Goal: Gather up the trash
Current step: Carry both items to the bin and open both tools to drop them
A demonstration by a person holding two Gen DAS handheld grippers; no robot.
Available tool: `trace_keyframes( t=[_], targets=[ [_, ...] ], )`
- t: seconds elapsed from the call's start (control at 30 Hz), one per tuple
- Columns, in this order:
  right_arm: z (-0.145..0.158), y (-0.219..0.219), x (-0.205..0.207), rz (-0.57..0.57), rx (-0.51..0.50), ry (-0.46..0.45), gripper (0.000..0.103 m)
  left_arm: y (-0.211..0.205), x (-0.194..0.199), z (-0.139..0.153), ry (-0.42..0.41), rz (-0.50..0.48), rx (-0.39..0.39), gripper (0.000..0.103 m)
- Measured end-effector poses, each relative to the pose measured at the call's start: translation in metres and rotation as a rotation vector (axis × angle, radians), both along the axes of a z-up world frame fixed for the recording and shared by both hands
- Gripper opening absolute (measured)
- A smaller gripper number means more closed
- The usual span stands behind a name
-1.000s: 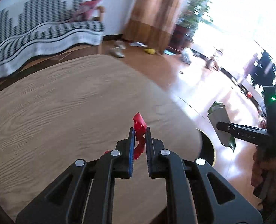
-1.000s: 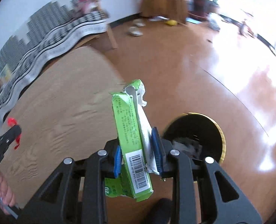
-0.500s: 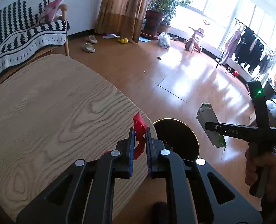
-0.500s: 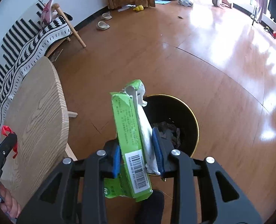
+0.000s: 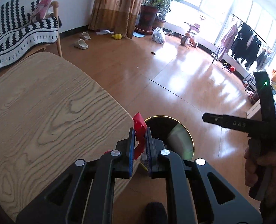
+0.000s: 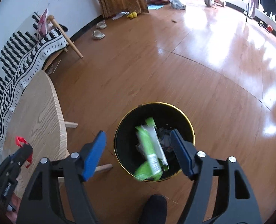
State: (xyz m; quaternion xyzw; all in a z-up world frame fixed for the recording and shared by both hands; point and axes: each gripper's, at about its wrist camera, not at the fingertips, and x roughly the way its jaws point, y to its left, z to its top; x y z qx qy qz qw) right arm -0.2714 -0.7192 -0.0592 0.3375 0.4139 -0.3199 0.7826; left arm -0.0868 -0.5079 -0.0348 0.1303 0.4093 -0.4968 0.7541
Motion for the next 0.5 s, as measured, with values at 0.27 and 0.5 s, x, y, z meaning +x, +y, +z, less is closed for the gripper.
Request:
trace_keyframes(
  t=[0.27, 0.5],
  targets=[
    [0.013, -0.01, -0.025, -0.086, -0.015, -0.049, 0.08, -0.04, -0.024, -0.014, 0.082, -0.109, -0.038, 0.01],
    [0.027, -0.016, -0.044, -0.137, -0.032, -0.091, 0.083, -0.075, -0.04, -0.031, 0.159, -0.192, -0.045, 0.02]
  ],
)
